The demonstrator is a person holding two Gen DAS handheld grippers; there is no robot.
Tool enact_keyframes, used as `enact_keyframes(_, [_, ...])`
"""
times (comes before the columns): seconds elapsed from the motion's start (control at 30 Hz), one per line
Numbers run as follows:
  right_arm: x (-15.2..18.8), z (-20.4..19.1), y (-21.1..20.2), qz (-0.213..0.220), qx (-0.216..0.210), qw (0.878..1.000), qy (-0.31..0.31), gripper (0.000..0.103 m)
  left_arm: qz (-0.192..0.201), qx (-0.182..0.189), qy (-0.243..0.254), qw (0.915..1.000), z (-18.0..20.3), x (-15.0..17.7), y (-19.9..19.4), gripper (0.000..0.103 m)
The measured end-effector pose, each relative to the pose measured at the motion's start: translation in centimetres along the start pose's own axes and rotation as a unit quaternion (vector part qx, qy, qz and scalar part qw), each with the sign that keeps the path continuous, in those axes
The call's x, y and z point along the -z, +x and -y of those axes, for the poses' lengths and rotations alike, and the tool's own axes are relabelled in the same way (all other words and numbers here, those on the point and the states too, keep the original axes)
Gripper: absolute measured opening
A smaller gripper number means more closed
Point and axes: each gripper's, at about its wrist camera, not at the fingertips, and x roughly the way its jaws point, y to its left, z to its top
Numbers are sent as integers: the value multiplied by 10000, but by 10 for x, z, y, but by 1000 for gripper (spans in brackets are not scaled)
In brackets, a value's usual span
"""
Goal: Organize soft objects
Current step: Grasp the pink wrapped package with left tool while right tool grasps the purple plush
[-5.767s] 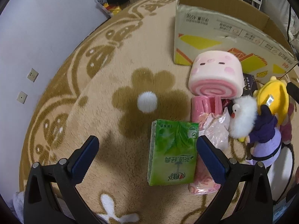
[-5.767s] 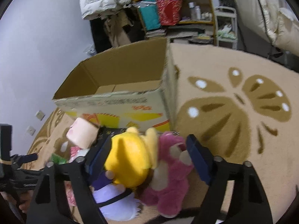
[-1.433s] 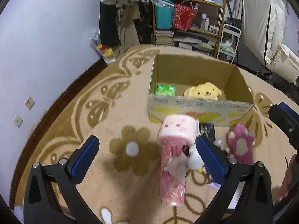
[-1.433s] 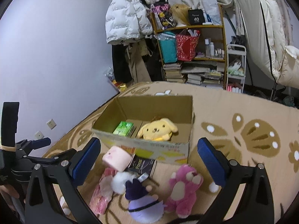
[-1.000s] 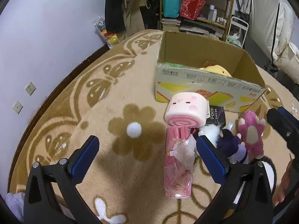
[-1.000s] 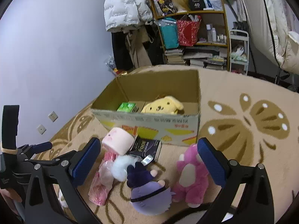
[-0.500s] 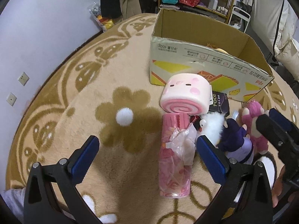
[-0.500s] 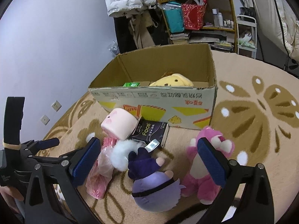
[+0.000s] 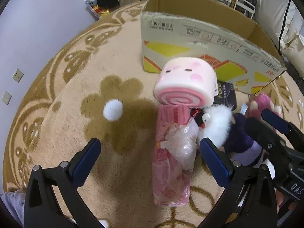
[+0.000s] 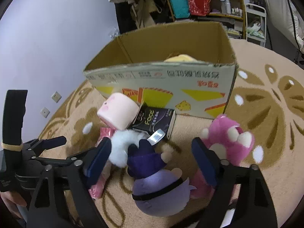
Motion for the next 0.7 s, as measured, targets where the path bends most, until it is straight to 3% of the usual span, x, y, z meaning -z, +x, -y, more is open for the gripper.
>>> enact_keyframes(0.33, [0,2,10,-232,-126,9997,4,74,-233,105,25,9997,3,1,17,102])
enact_keyframes(0.7, [3,4,25,-549,-91,9984,-62,73,-441,-105,111,9989,3,1,35,102])
